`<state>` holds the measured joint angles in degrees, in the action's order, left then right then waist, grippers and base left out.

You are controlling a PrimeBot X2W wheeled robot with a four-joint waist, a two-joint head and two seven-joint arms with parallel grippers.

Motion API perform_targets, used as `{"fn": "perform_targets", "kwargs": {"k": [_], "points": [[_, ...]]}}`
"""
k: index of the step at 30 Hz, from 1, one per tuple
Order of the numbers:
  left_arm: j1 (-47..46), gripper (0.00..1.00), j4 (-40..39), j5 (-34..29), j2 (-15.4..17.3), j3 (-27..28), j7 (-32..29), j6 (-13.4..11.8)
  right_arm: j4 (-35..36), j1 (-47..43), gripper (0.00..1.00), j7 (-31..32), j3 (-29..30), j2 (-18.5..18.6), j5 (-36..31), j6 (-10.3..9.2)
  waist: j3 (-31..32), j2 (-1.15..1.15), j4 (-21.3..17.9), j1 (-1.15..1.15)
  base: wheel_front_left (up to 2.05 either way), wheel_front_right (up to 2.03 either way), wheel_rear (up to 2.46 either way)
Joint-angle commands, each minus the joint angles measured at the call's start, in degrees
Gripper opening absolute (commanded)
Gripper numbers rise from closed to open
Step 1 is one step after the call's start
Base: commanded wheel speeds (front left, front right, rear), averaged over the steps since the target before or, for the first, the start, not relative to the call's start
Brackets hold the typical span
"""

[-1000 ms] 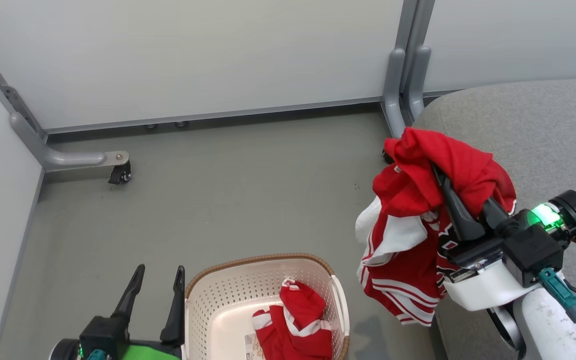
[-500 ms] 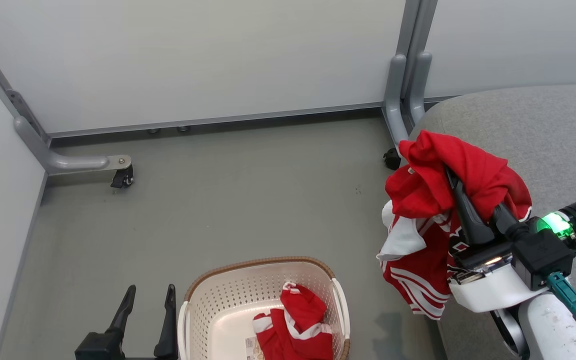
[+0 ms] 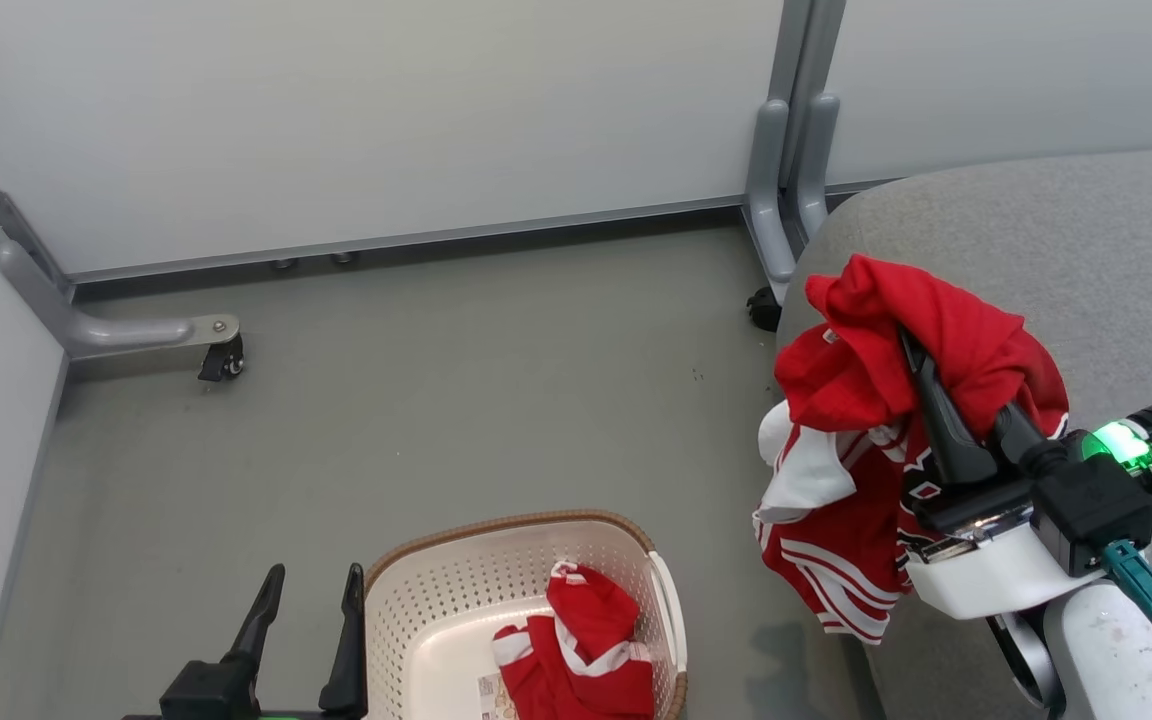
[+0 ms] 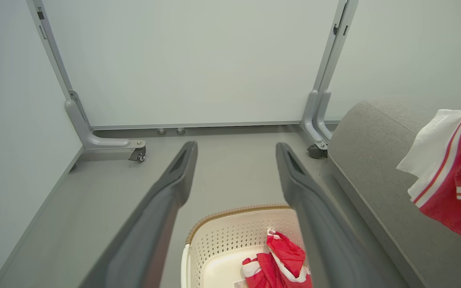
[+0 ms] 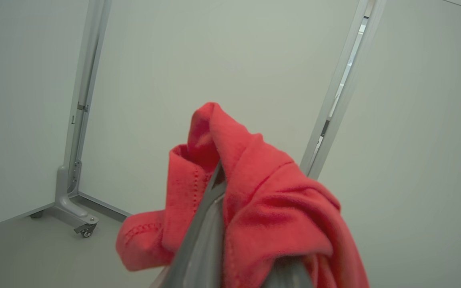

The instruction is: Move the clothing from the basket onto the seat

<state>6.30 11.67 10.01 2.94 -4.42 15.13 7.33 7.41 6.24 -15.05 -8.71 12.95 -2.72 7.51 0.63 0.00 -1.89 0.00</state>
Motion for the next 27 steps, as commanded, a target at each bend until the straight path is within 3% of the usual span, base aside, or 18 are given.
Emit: {"fn": "perform_targets", "kwargs": {"k": [1,10,27], "points": [[-0.6,1.00,-0.1,0.1,0.0,-0.1,0.0,0.2,0.2,0.9,0.00,-0.2,0.2,0.1,-0.1,-0.04,-0.5,0.00,-1.0,0.00,0.00,0.00,0.00],[-1.8,1.00,-0.3,-0.1,0.0,-1.6,0.0,0.2,0.6,2.3,0.00,-0.2,1.8,0.9,-0.8,-0.05,-2.6,0.00,-8.0,0.00,0.00,0.00,0.00],[-4.8,1.00,-2.4,-1.3,0.5,-3.4,0.0,0.2,1.8,1.6,0.00,-0.2,7.4,0.8,-1.4,-0.06,-5.4,0.00,-26.2,0.00,0.00,0.00,0.00]]}}
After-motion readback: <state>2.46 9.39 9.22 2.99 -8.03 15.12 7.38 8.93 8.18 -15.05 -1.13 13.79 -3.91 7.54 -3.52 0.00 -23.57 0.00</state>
